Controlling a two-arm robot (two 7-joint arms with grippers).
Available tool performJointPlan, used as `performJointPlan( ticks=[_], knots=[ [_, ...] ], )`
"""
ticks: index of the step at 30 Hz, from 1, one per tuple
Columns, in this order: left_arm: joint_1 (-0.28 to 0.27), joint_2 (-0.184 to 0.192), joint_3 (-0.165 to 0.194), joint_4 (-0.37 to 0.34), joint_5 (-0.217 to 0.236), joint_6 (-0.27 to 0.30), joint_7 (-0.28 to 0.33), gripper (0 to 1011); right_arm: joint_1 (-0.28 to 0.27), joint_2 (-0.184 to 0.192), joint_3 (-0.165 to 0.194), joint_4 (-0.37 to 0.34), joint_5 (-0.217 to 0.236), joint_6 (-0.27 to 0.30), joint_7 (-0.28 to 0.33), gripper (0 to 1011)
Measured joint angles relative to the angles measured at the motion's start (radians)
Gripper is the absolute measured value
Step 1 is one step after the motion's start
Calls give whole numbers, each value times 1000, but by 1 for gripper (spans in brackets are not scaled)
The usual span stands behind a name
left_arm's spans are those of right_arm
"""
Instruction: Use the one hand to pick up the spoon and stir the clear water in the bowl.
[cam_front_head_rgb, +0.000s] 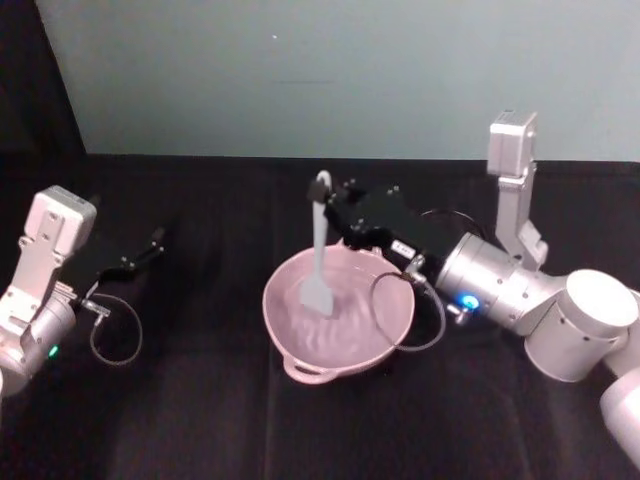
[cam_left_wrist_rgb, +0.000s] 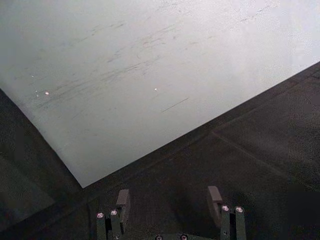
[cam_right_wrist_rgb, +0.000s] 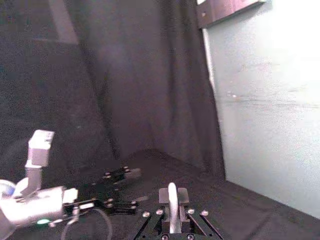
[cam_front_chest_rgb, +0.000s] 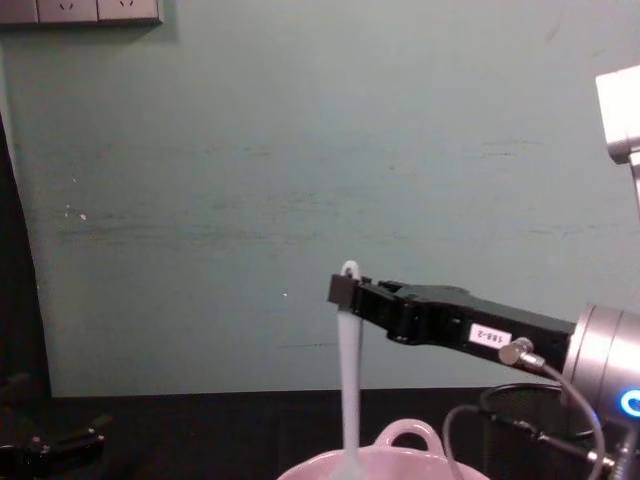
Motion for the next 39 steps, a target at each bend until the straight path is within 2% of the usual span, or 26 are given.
performJointPlan(
  ticks=[4, 10, 14, 21, 24, 30, 34, 39],
  knots=[
    [0, 0, 0, 0, 0, 0, 0, 1011, 13, 6, 17, 21, -4, -6, -8, 106],
    [0, 0, 0, 0, 0, 0, 0, 1011, 8, 41, 52, 11, -21, -5, -38, 106],
    [0, 0, 0, 0, 0, 0, 0, 1011, -19, 73, 75, -31, -26, 7, -54, 106],
    [0, 0, 0, 0, 0, 0, 0, 1011, -64, 108, 85, -107, -31, 37, -65, 106],
    [0, 0, 0, 0, 0, 0, 0, 1011, -93, 122, 82, -155, -30, 49, -65, 106],
    [0, 0, 0, 0, 0, 0, 0, 1011, -116, 122, 60, -197, -28, 61, -57, 106],
    [0, 0, 0, 0, 0, 0, 0, 1011, -119, 107, 31, -213, -24, 66, -42, 106],
    [0, 0, 0, 0, 0, 0, 0, 1011, -100, 82, 2, -196, -23, 65, -27, 106]
  ],
)
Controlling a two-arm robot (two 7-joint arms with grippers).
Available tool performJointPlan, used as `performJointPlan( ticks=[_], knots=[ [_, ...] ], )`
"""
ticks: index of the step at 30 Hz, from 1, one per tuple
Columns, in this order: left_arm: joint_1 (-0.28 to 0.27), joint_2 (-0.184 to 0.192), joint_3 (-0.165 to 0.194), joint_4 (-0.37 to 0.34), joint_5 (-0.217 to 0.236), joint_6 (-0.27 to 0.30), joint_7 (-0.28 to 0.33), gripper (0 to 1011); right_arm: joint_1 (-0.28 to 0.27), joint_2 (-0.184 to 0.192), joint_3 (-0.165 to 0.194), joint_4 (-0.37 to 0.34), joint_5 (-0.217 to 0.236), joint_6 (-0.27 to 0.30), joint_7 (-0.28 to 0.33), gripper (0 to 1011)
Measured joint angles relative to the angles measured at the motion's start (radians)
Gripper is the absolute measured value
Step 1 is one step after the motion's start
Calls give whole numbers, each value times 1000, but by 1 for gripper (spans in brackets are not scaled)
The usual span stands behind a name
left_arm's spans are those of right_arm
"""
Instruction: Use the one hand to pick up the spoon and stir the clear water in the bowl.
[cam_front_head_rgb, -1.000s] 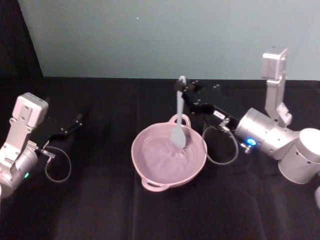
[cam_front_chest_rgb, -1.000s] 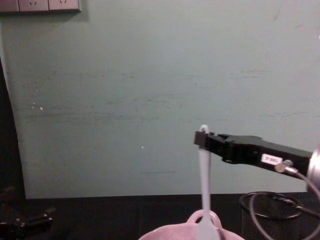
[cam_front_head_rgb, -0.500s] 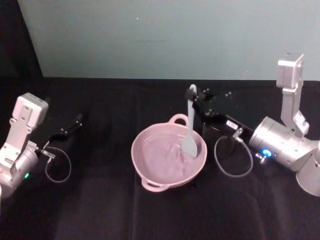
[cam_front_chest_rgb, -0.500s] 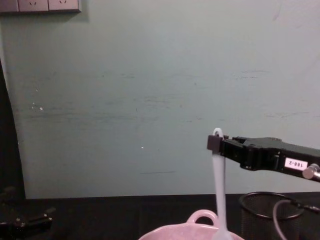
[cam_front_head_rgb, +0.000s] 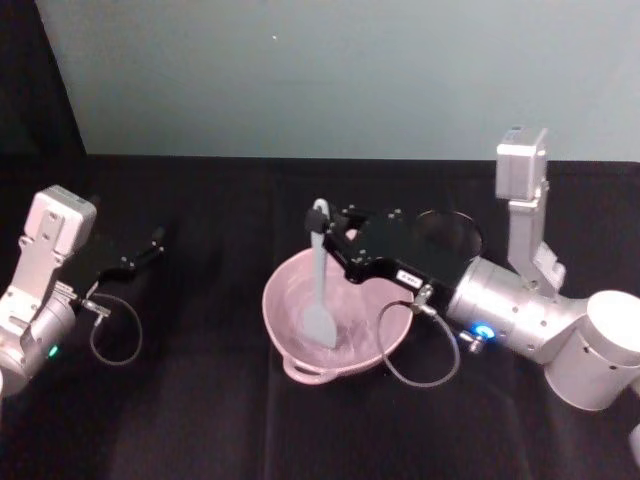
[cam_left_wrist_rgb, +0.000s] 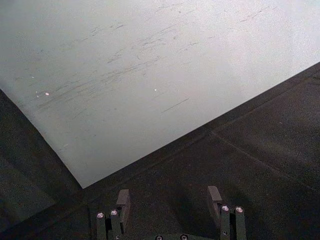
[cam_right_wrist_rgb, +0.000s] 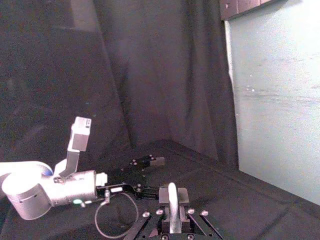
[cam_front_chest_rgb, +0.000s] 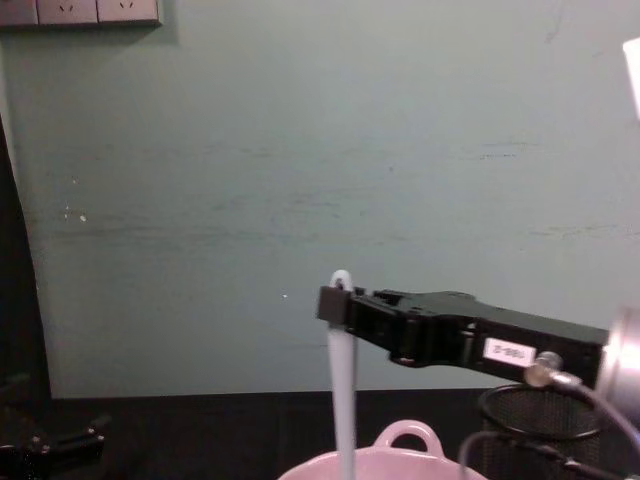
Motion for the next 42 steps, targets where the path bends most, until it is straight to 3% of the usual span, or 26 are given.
performJointPlan(
  ticks=[12, 23, 31, 42],
  knots=[
    [0, 0, 0, 0, 0, 0, 0, 1011, 78, -73, -24, 123, 16, -37, 22, 106],
    [0, 0, 0, 0, 0, 0, 0, 1011, 129, -86, 13, 226, 26, -67, 23, 106],
    [0, 0, 0, 0, 0, 0, 0, 1011, 95, -45, 63, 195, 30, -72, -9, 106],
    [0, 0, 0, 0, 0, 0, 0, 1011, 23, 21, 75, 70, 24, -28, -23, 106]
  ],
)
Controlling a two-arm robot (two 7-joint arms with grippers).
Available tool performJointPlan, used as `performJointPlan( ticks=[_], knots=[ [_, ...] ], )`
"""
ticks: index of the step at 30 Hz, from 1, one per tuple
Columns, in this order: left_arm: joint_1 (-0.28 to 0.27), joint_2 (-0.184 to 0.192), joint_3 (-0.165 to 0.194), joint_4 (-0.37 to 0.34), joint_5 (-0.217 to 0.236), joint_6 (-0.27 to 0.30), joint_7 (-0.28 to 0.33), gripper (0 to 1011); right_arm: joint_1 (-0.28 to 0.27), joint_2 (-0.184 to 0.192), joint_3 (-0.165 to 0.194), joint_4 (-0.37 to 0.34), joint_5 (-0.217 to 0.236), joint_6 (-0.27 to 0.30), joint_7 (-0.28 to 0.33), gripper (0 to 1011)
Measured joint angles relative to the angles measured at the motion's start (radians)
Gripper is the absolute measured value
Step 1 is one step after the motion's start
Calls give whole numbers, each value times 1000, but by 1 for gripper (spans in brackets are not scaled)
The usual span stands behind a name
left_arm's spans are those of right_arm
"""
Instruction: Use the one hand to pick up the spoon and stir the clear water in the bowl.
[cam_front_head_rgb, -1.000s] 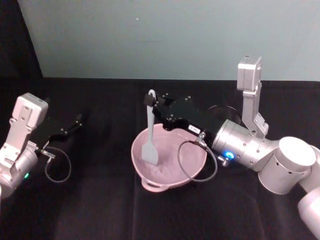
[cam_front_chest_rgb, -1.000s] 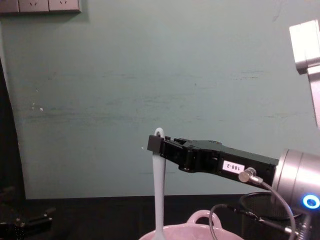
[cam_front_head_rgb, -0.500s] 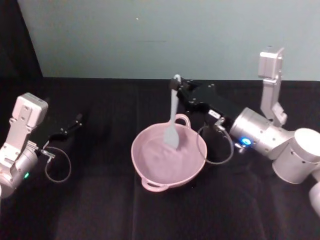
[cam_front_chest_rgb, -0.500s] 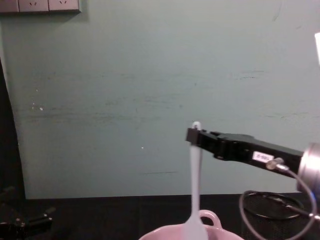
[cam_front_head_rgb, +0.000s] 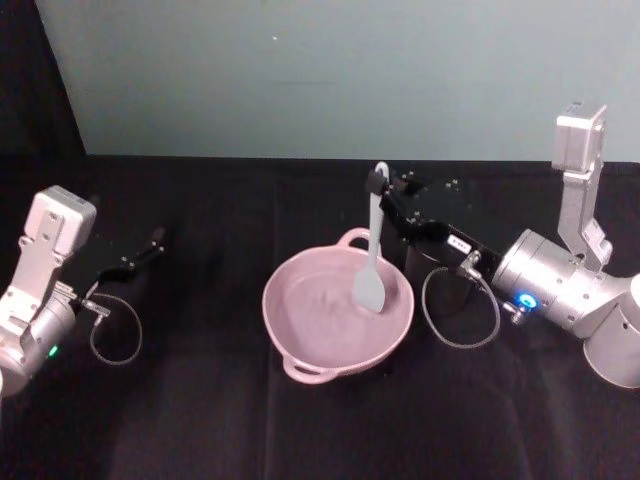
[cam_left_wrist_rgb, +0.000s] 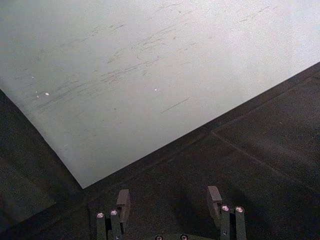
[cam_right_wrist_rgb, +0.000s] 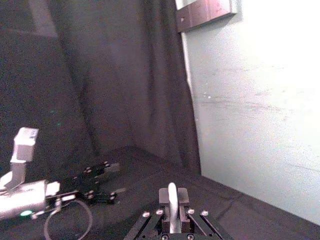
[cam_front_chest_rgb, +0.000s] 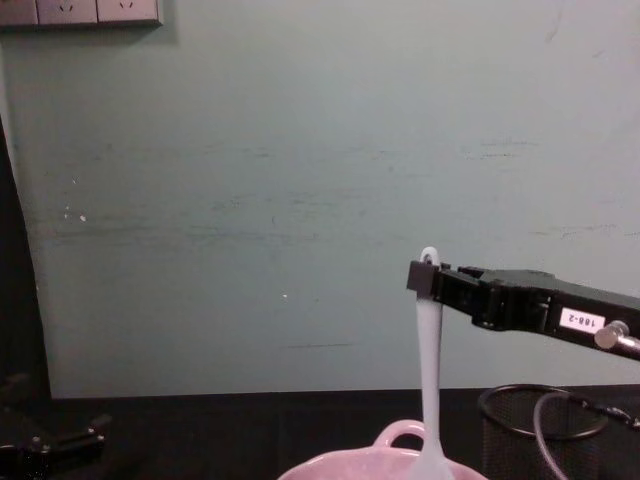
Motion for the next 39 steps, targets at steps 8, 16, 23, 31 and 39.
performJointPlan(
  ticks=[8, 16, 23, 31, 39],
  knots=[
    [0, 0, 0, 0, 0, 0, 0, 1011, -29, 7, -34, -55, 1, 21, 15, 106],
    [0, 0, 0, 0, 0, 0, 0, 1011, -16, -24, -76, -55, 7, 16, 37, 106],
    [0, 0, 0, 0, 0, 0, 0, 1011, 26, -60, -94, 13, 7, -1, 46, 106],
    [0, 0, 0, 0, 0, 0, 0, 1011, 92, -94, -88, 124, -4, -33, 53, 106],
    [0, 0, 0, 0, 0, 0, 0, 1011, 94, -70, -46, 141, -13, -40, 28, 106]
  ],
)
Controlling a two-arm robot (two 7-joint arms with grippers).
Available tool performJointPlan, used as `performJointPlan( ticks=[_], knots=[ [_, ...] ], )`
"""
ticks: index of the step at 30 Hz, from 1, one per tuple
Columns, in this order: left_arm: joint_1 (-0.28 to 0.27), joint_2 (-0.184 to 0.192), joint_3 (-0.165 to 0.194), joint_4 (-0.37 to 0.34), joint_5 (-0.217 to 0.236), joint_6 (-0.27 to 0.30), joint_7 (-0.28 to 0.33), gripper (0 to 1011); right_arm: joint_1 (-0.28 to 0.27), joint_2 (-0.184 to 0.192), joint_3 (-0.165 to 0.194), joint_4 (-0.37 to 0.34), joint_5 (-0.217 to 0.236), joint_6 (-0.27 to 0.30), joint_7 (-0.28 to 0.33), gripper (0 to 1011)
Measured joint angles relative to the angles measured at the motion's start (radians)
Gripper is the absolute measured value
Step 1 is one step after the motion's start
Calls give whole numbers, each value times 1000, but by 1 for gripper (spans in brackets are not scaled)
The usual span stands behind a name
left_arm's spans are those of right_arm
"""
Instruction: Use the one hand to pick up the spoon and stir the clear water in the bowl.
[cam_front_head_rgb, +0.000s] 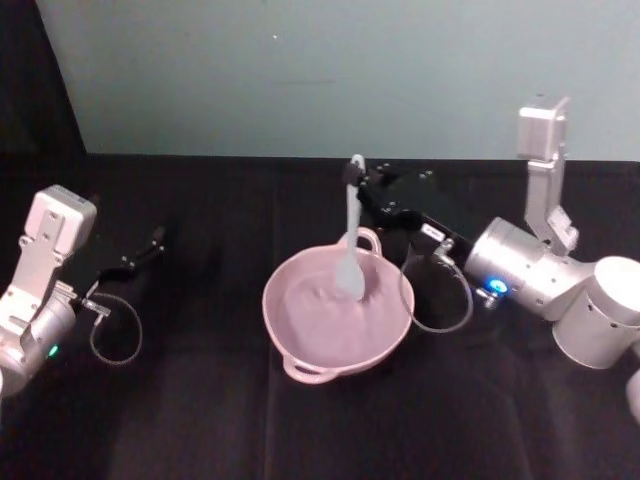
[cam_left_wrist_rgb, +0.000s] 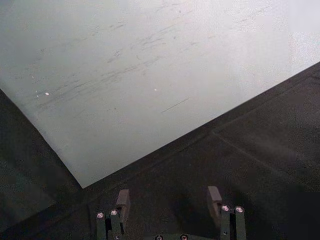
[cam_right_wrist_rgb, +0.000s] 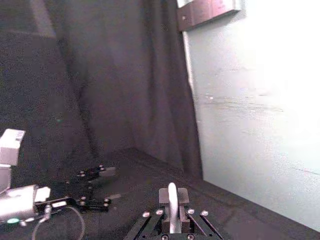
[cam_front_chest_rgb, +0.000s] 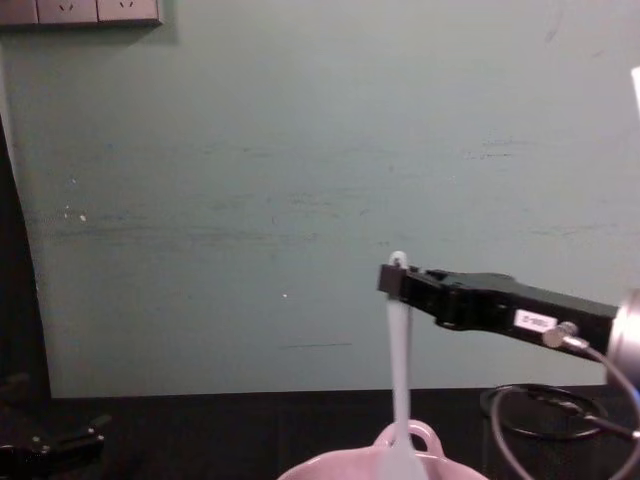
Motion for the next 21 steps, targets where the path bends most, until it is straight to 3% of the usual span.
performJointPlan(
  ticks=[11, 17, 21],
  knots=[
    [0, 0, 0, 0, 0, 0, 0, 1011, -84, 68, 37, -126, -7, 28, -29, 106],
    [0, 0, 0, 0, 0, 0, 0, 1011, -128, 76, 29, -190, -4, 37, -30, 106],
    [0, 0, 0, 0, 0, 0, 0, 1011, -141, 66, 5, -210, 0, 46, -22, 106]
  ],
)
